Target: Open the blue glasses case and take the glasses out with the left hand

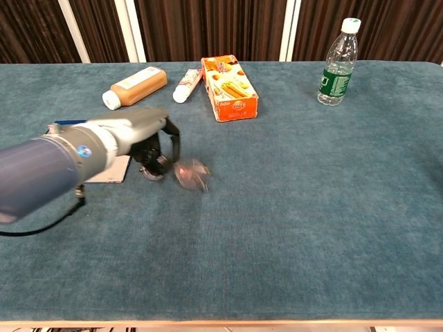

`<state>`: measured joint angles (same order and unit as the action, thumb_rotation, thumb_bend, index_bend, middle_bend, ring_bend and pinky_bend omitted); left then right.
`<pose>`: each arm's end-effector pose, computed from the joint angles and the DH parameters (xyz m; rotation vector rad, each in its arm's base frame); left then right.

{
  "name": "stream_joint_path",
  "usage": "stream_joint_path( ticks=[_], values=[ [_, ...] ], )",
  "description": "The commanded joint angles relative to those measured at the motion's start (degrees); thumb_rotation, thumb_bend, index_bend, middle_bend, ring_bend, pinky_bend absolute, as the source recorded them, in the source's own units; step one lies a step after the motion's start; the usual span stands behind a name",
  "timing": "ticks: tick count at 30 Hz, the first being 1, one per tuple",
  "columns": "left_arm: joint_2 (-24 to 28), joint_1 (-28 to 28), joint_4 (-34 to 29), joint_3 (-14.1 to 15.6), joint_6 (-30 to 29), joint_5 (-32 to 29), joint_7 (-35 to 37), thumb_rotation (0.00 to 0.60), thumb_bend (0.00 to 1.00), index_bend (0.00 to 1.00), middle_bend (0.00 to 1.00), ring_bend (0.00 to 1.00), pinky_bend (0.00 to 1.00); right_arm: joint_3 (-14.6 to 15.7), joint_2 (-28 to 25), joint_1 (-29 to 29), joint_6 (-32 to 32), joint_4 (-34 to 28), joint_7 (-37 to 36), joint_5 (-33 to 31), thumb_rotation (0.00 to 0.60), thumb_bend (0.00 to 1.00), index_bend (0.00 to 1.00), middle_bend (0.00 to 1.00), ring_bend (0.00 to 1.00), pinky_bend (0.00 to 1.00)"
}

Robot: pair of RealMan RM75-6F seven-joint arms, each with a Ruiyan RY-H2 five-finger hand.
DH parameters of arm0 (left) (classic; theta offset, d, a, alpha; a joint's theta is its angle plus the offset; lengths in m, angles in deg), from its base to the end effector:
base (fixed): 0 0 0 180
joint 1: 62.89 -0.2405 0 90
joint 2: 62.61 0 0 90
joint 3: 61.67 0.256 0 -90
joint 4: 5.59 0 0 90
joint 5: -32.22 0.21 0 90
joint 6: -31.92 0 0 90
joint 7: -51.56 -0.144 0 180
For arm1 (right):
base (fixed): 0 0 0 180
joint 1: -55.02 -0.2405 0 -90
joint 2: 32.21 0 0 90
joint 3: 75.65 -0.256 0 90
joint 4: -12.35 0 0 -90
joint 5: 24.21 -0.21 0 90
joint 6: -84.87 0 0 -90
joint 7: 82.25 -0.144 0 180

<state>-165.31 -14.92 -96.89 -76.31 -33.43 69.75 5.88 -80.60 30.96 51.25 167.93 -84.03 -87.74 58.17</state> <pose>-0.0867 0.3142 -0.0746 -1.7916 -1.0990 -0.7636 -0.3085 -0.1815 0.1613 1.2698 -1.0534 0.9820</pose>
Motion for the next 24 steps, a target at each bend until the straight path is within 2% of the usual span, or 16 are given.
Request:
stream_joint_path(
  ticks=[1, 5, 10, 13, 16, 18, 21, 24],
  values=[
    [-1.97, 1.63, 1.37, -0.15, -0.21, -1.23, -2.07, 0.6, 0.28, 0.33, 1.0, 0.9, 1.0, 0.01, -0.01, 0.01, 0.1, 0.02, 0.0, 0.12, 0.6, 0.27, 0.0, 0.0, 0.0, 0.23],
    [-2.76, 1.79, 1.39, -0.14, -1.4, -0.83, -1.97, 0.6, 0.21, 0.26, 1.0, 0.89, 1.0, 0.04, -0.02, 0.04, 0.12, 0.05, -0.08, 0.16, 0.6, 0.27, 0.0, 0.0, 0.0, 0.23],
    [0.09, -0.25, -2.04, 0.64, -3.8, 3.05, 0.9, 0.6, 0.2, 0.24, 1.0, 0.86, 0.99, 0.04, -0.04, 0.07, 0.19, 0.06, -0.19, 0.21, 0.6, 0.27, 0.0, 0.0, 0.0, 0.23],
    [4.27, -3.16, -5.84, 2.22, -5.99, 7.42, 4.36, 0.6, 0.2, 0.21, 0.92, 0.76, 0.9, 0.05, -0.04, 0.07, 0.18, 0.09, -0.2, 0.23, 0.6, 0.27, 0.0, 0.0, 0.0, 0.23],
    [9.89, -7.1, -9.72, 5.04, -8.31, 12.7, 8.81, 0.6, 0.2, 0.13, 0.7, 0.58, 0.72, 0.09, 0.02, 0.02, 0.23, 0.22, 0.02, 0.43, 0.6, 0.27, 0.0, 0.0, 0.0, 0.23],
    [14.03, -9.81, -11.71, 7.6, -9.64, 16.49, 11.73, 0.6, 0.17, 0.07, 0.48, 0.42, 0.59, 0.12, 0.08, 0.01, 0.27, 0.3, 0.24, 0.52, 0.6, 0.27, 0.0, 0.0, 0.0, 0.23],
    [20.1, -13.93, -12.68, 12.45, -11.96, 23.3, 16.05, 0.6, 0.11, 0.01, 0.23, 0.21, 0.41, 0.11, 0.13, 0.08, 0.55, 0.34, 0.75, 0.62, 0.6, 0.27, 0.0, 0.0, 0.0, 0.23],
    [25.01, -17.92, -11.63, 17.22, -14.85, 29.81, 20.33, 0.6, 0.08, 0.0, 0.07, 0.06, 0.24, 0.14, 0.34, 0.16, 1.09, 0.63, 1.65, 1.04, 0.6, 0.26, 0.0, 0.0, 0.0, 0.23]
  ],
)
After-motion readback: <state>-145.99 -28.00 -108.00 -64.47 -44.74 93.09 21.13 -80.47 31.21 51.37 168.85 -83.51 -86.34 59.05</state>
